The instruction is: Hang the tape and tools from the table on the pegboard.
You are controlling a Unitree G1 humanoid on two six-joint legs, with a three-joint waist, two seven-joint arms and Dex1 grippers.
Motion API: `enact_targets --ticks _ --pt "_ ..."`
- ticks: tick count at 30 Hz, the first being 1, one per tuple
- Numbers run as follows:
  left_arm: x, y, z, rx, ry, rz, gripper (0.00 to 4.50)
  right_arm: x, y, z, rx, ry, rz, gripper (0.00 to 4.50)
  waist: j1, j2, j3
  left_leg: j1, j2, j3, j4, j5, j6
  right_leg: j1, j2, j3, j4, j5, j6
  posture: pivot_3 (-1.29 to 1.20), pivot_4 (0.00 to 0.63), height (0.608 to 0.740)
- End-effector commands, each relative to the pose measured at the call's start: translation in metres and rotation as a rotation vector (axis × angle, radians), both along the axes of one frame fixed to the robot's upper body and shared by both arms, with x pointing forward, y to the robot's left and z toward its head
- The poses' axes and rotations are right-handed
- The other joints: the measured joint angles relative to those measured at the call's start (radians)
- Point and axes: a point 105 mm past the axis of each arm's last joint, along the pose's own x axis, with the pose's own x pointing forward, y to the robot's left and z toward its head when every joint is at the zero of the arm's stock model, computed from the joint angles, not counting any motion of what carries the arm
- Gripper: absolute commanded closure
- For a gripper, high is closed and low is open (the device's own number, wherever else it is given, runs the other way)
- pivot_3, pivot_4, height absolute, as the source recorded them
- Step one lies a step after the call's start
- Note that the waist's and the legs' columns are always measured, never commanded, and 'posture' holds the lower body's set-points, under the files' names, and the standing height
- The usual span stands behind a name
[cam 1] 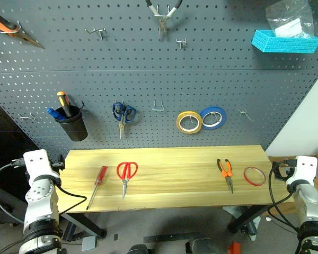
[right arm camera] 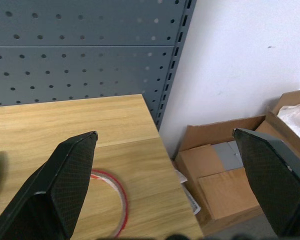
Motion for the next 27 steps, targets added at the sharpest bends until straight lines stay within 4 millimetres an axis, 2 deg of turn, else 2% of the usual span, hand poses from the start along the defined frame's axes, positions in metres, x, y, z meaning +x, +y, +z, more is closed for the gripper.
enact_targets --ticks 1,9,14,19,22,25,27 --pt "0.002 0.006 0.020 0.078 -0.038 -0.004 0.53 0.001 -0.007 0.012 -0.031 -0.030 -0.007 0.00 0.000 0.000 0.000 0.000 0.000 0.000 0.000 0.000 0.000 0.000 0.000 0.000 0.000 0.000 0.000 -0.09 0.010 0.740" --pt "-0.001 0.008 0.018 0.047 -0.036 0.010 0.53 -0.002 -0.009 0.012 -0.029 -0.024 -0.011 0.00 0.000 0.000 0.000 0.000 0.000 0.000 0.000 0.000 0.000 0.000 0.000 0.000 0.000 0.000 0.000 -0.09 0.016 0.740" --pt "0.006 -0.012 0.027 0.082 -0.038 -0.079 0.53 -0.009 -0.013 0.008 -0.010 0.012 0.003 0.00 0.000 -0.003 0.002 0.000 0.000 0.000 0.000 0.000 0.000 0.000 0.000 0.000 -0.001 0.000 0.000 -0.10 0.032 0.740" --pt "0.017 -0.072 0.031 0.033 -0.012 -0.281 0.53 -0.013 0.017 0.002 -0.049 0.118 0.206 0.00 0.004 -0.002 0.011 -0.001 0.002 0.000 0.000 0.000 0.000 0.000 -0.001 0.001 -0.001 0.000 0.000 -0.09 0.070 0.740" --pt "0.021 -0.109 0.028 -0.022 0.028 -0.389 0.53 -0.012 0.029 0.002 -0.076 0.158 0.266 0.00 0.003 0.000 0.027 -0.001 0.002 0.001 0.001 0.000 0.000 0.001 0.000 0.002 -0.001 0.000 0.000 -0.11 0.098 0.740" --pt "0.021 -0.130 0.027 -0.043 0.068 -0.447 0.53 -0.010 0.037 0.005 -0.071 0.175 0.287 0.00 0.001 -0.001 0.049 -0.001 0.001 0.002 0.002 0.000 0.000 0.001 0.001 0.003 0.001 0.000 0.000 -0.12 0.128 0.740" --pt "0.024 -0.152 0.027 -0.080 0.091 -0.529 0.53 -0.007 0.043 0.008 -0.073 0.197 0.312 0.00 -0.001 -0.002 0.066 -0.001 0.001 0.003 0.002 0.000 0.000 0.000 0.001 0.003 0.001 0.000 0.000 -0.13 0.157 0.740"
